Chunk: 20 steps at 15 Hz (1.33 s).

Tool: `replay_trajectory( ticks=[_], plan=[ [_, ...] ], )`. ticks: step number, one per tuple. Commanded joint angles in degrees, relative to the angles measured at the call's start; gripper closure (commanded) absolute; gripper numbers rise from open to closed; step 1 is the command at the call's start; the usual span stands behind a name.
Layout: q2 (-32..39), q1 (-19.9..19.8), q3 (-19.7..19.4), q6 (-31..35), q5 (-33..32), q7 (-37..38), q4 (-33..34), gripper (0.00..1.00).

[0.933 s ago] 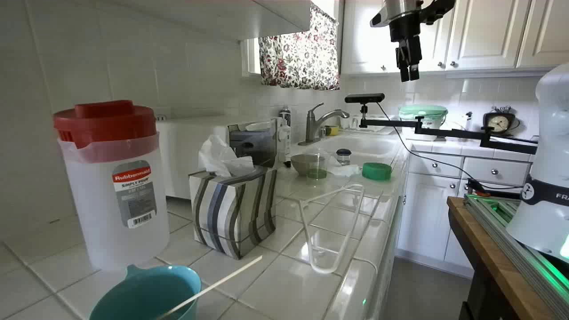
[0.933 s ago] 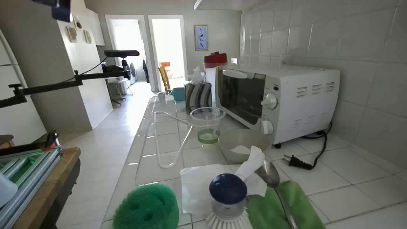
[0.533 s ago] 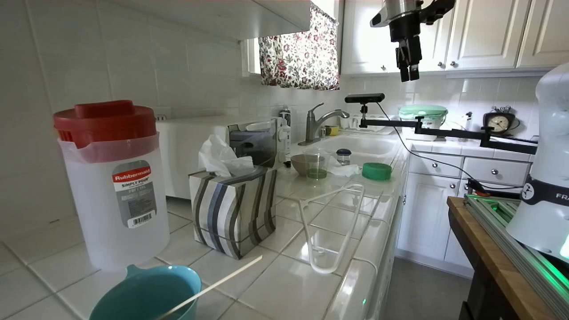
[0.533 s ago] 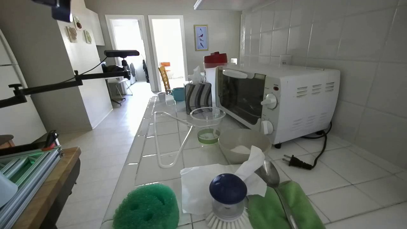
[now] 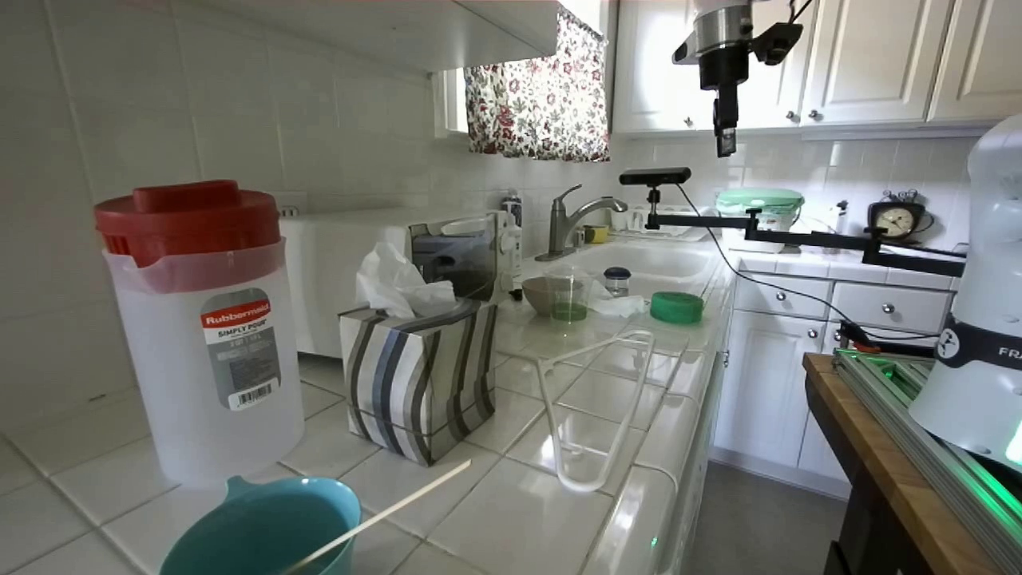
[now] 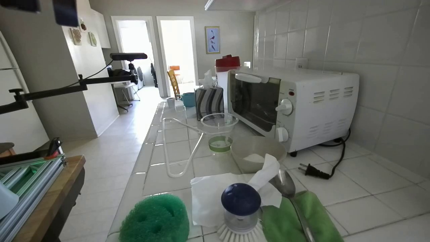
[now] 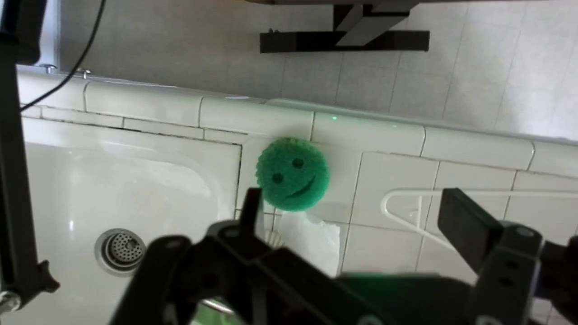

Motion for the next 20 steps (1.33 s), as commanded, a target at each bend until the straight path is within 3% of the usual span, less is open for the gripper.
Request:
replay_trajectory(
  ticks=[1, 4, 13, 20],
  plan=[
    [4.89, -0.63, -3.36, 4.38, 7.3, 0.06, 3.03, 0.0],
    [8.01, -0.91, -3.23, 6.89, 11.0, 0.76, 4.96, 0.0],
    [7.43, -1.87, -2.16, 7.78, 8.04, -1.18, 2.92, 0.0],
    [11.97, -2.39, -2.69, 19.58, 5.4, -4.87, 4.17, 0.0]
  ],
)
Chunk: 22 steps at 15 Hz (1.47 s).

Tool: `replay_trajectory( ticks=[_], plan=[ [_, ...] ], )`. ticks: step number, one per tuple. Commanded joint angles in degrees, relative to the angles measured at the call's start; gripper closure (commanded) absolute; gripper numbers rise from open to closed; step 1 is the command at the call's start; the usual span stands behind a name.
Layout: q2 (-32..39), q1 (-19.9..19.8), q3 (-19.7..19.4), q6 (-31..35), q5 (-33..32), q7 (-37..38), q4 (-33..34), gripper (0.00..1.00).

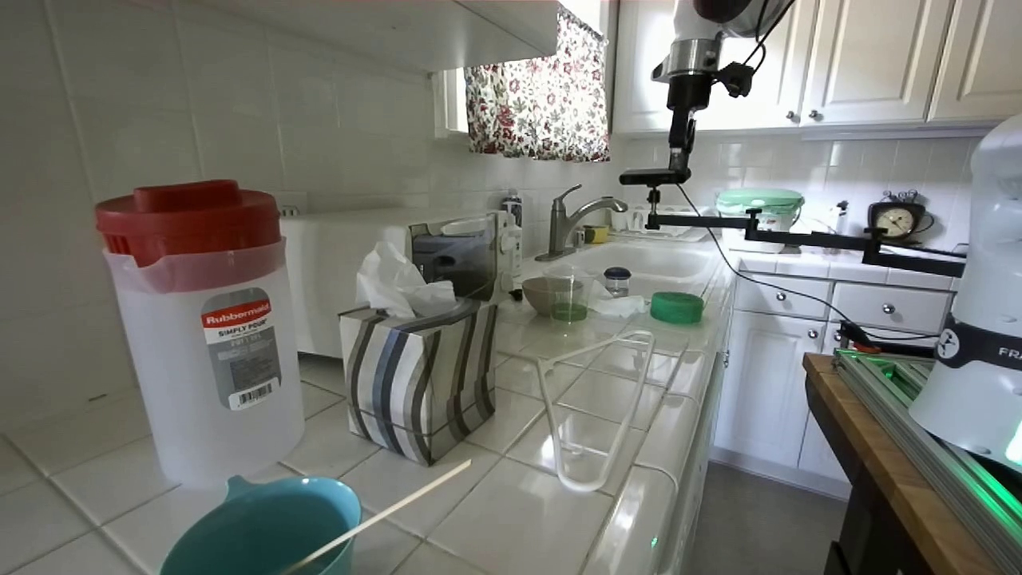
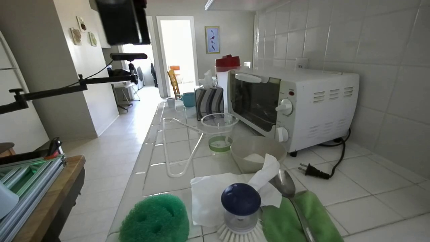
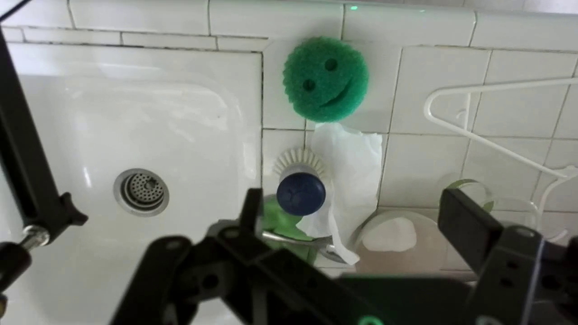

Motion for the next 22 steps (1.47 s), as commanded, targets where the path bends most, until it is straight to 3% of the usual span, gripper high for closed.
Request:
replay_trajectory(
  ticks=[1, 5, 9, 11, 17, 22],
  plan=[
    [2.62, -0.95, 0.19, 5.65, -1.27, -3.4, 1.21, 0.0],
    [6.79, -1.23, -1.11, 13.23, 0.92, -6.59, 2.03, 0.0],
    [10.33, -2.03, -2.91, 12.78, 5.71, -10.8, 5.59, 0.0],
    [9.6, -3.05, -1.66, 14.03, 3.37, -7.37, 4.18, 0.0],
    [9.8, -3.01, -1.6, 12.75, 3.83, -8.28, 5.44, 0.0],
    [12.78, -2.86, -1.82, 20.65, 4.59, -12.33, 6.02, 0.0]
  ],
)
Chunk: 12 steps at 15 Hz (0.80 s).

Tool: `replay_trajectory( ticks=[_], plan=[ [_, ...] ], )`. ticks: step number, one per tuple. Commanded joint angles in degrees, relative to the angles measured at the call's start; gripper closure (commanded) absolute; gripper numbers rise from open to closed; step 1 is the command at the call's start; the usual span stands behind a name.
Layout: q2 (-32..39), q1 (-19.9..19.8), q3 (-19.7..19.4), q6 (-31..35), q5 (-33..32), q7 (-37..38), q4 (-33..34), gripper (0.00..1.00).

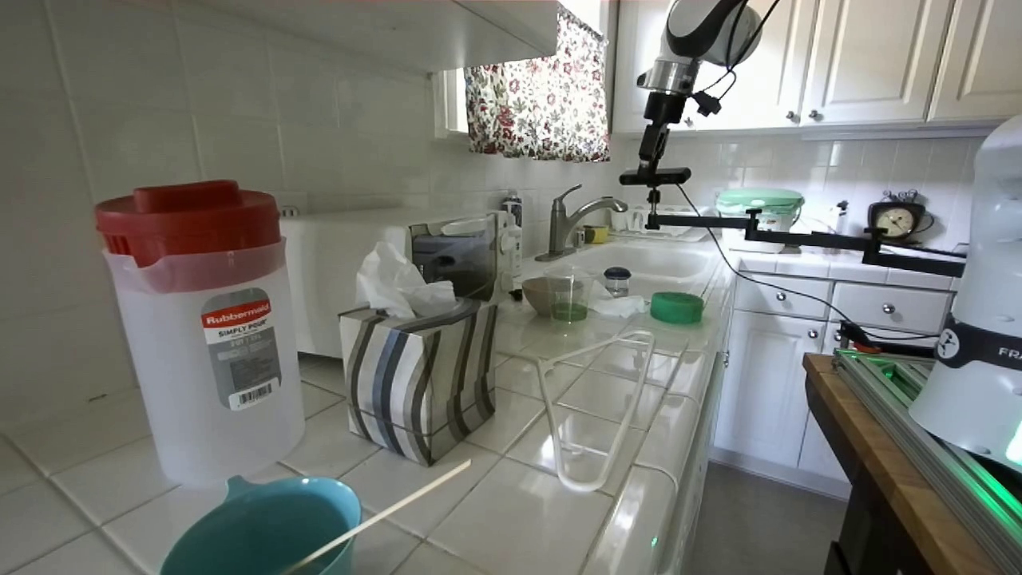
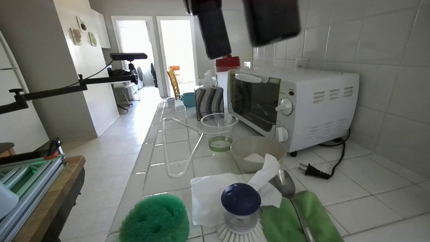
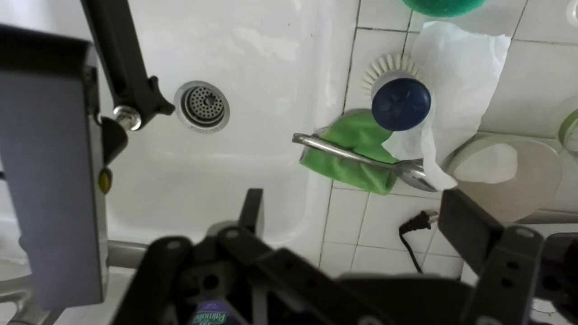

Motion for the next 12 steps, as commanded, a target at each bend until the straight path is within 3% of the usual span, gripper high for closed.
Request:
replay_trajectory(
  ticks=[1, 4, 7, 12],
  plan=[
    [2.65, -0.81, 0.44, 5.12, 1.89, -5.93, 0.9, 0.0],
    [4.49, -0.83, 0.66, 9.08, 3.88, -9.82, 0.84, 0.0],
    [6.0, -0.61, 1.0, 10.69, 12.36, -18.27, 1.32, 0.0],
    [8.55, -1.48, 2.14, 7.15, 22.99, -30.44, 4.54, 0.0]
  ],
)
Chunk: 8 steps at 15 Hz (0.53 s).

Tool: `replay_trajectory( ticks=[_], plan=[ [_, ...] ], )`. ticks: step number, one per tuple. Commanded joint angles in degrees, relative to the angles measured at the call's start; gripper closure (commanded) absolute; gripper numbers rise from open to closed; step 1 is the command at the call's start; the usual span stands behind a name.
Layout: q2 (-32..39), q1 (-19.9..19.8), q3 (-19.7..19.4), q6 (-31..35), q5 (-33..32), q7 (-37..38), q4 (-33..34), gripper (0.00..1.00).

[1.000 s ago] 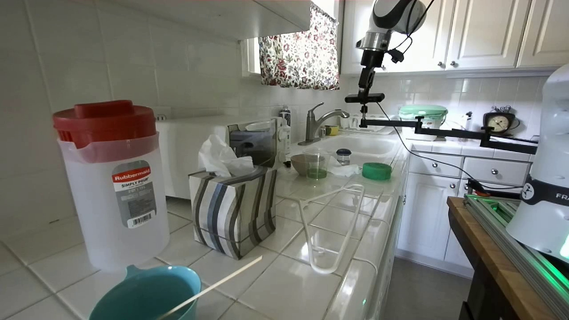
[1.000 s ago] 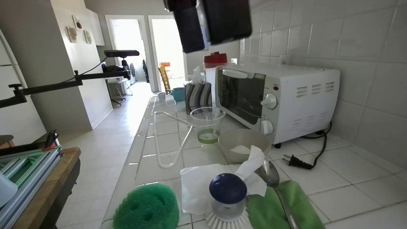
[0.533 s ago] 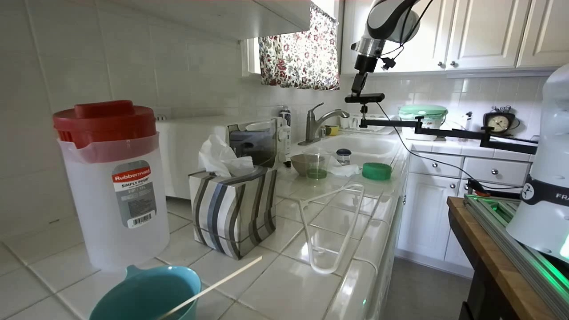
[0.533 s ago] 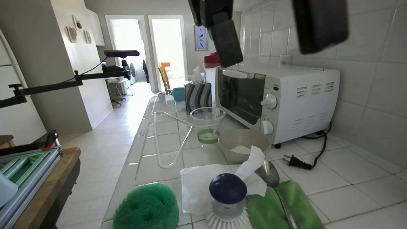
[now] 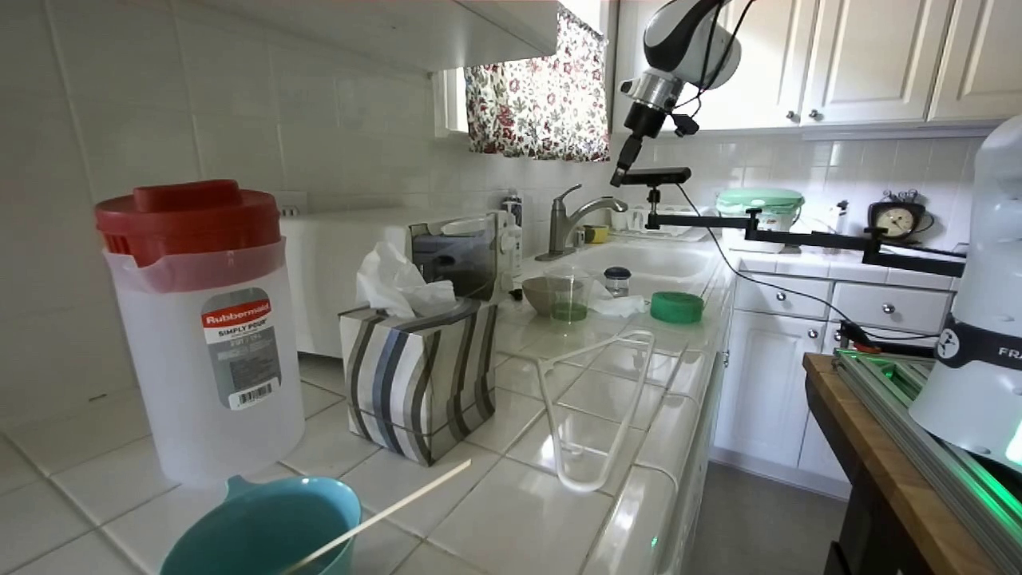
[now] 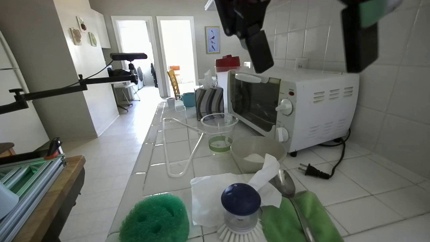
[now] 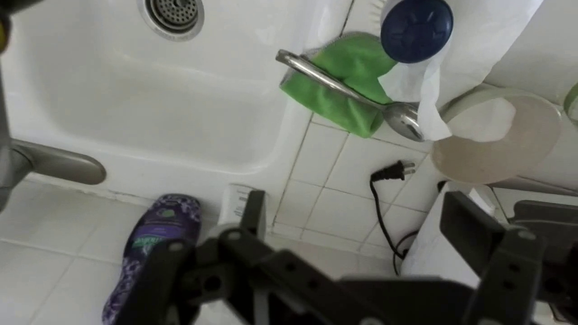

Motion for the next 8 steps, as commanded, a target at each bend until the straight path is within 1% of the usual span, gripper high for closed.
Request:
replay_trajectory(
  ticks=[1, 5, 8],
  plan=[
    [3.26, -1.87, 0.99, -4.45, 4.44, -8.18, 4.37, 0.0],
    [7.38, -3.88, 1.54, -13.53, -1.44, -7.1, 9.06, 0.0],
    [9.78, -4.88, 2.21, -16.85, -6.08, -5.69, 11.91, 0.0]
  ],
)
